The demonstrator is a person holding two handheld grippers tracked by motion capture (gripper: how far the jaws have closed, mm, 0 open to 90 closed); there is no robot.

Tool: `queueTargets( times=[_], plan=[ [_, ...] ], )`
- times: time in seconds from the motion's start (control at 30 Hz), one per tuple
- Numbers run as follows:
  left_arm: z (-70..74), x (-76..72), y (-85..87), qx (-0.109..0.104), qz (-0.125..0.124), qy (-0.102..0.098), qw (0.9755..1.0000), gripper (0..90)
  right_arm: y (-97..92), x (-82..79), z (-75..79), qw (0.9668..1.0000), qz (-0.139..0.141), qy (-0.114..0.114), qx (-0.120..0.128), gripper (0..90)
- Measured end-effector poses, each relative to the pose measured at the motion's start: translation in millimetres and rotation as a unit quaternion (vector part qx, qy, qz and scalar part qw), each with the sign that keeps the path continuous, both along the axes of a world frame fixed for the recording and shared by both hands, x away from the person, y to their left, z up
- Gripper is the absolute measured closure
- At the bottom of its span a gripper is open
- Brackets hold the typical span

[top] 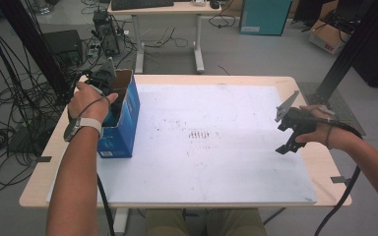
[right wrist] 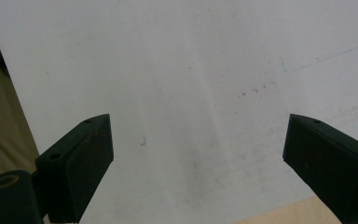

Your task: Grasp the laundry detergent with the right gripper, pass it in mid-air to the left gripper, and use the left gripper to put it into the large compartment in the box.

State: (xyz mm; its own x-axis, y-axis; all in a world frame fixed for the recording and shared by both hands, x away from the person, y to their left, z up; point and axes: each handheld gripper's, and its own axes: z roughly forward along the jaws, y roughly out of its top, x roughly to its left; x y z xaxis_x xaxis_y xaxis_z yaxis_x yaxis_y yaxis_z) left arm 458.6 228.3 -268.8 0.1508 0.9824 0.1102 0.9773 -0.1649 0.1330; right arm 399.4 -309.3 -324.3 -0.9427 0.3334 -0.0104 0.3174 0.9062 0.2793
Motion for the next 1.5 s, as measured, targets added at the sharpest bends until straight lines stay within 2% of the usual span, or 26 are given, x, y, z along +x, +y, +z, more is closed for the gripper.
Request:
queueTargets(
  times=[0.23,0.27,0.37,0.4,0.43,0.57,0.83,1.1,1.2,1.27,1.3,1.37,1.5],
  plan=[
    [-0.1,0.5,0.5,-0.003,-0.001,-0.002,1.0,37.2,0.6,0.4,-0.1,1.0,0.0,0.003,0.001,8.5],
    [0.0,0.6,1.0,-0.006,-0.001,-0.003,1.0,36.9,0.3,1.6,-0.4,1.0,0.006,-0.002,0.005,8.5],
    [-0.6,1.4,1.4,-0.009,0.0,-0.001,1.0,34.6,-0.2,0.5,0.2,1.0,-0.003,0.002,0.002,8.5],
    [-1.4,1.9,1.2,-0.009,-0.001,-0.001,1.0,33.7,-0.4,2.5,-1.1,0.9999,0.011,-0.004,0.009,8.5],
    [-1.7,2.1,1.1,-0.009,-0.001,0.0,1.0,31.8,-0.4,0.1,0.1,1.0,-0.004,0.003,0.002,8.5],
    [-2.3,3.6,0.7,-0.013,-0.005,0.006,0.9999,27.8,-1.8,-0.2,-1.1,1.0,-0.005,0.004,0.003,8.5],
    [-2.4,3.1,2.6,-0.019,-0.005,0.004,0.9998,26.8,-3.3,-0.4,-1.1,1.0,-0.006,0.004,0.005,8.5],
    [-0.6,2.5,2.0,-0.026,-0.02,0.011,0.9994,26.4,-2.3,-1.7,1.2,1.0,-0.005,0.002,0.006,8.5],
    [3.2,0.7,0.7,-0.018,-0.026,0.008,0.9995,24.0,-2.7,-2.5,1.4,1.0,-0.005,0.002,0.005,8.5],
    [9.4,-0.8,1.6,-0.021,-0.03,0.004,0.9993,23.1,-3.0,-2.8,1.8,1.0,-0.005,0.004,0.005,8.5],
    [12.2,-1.3,2.1,-0.022,-0.028,0.001,0.9994,21.2,-3.2,-3.0,2.3,1.0,-0.005,0.003,0.005,8.5],
    [20.5,-2.7,2.5,-0.014,-0.027,-0.006,0.9995,11.5,-3.3,-3.3,3.2,1.0,-0.006,0.001,0.007,8.5],
    [36.8,-6.6,4.4,-0.023,-0.035,-0.021,0.9989,10.3,-2.0,-4.8,4.9,1.0,-0.005,0.002,0.006,8.5]
  ],
)
